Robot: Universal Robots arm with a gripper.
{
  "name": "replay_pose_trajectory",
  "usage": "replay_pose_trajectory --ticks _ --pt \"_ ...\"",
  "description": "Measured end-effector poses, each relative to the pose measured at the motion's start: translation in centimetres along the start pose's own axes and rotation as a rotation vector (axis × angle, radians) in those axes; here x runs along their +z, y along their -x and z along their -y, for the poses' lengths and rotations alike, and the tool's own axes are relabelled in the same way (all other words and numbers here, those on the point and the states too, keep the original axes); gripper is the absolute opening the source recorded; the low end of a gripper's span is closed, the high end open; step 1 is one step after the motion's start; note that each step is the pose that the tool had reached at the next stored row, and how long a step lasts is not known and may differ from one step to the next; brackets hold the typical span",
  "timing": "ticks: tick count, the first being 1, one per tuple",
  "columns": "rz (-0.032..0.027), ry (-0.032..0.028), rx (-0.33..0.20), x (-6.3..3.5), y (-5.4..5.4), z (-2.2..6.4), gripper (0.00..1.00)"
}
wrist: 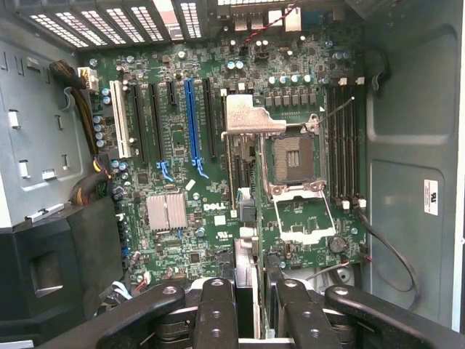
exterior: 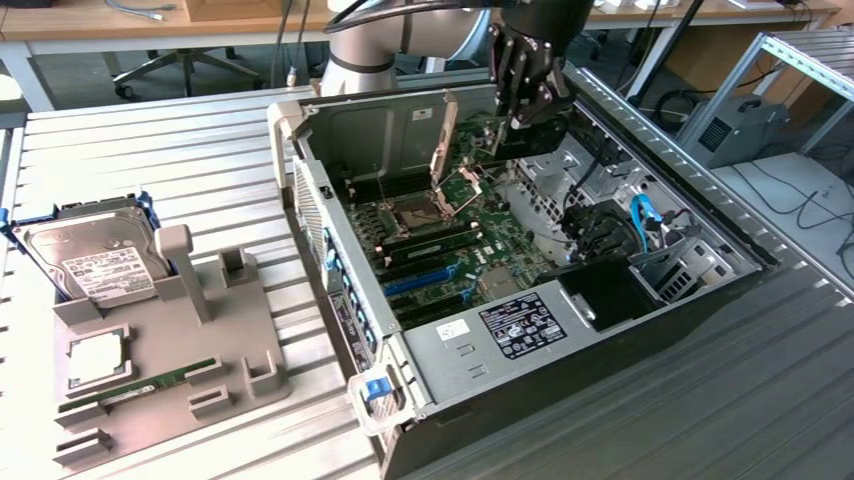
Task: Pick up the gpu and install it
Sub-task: 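Insert the gpu into the slot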
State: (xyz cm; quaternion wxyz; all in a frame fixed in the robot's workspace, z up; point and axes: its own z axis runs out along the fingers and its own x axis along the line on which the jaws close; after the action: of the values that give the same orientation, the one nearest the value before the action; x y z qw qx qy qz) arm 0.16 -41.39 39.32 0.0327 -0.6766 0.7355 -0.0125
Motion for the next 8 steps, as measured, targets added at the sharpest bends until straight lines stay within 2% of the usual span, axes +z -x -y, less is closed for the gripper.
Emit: replay_pose_trajectory --ticks 8 --pt "0.0 0.0 0.0 0.17 -0.03 -0.01 0.27"
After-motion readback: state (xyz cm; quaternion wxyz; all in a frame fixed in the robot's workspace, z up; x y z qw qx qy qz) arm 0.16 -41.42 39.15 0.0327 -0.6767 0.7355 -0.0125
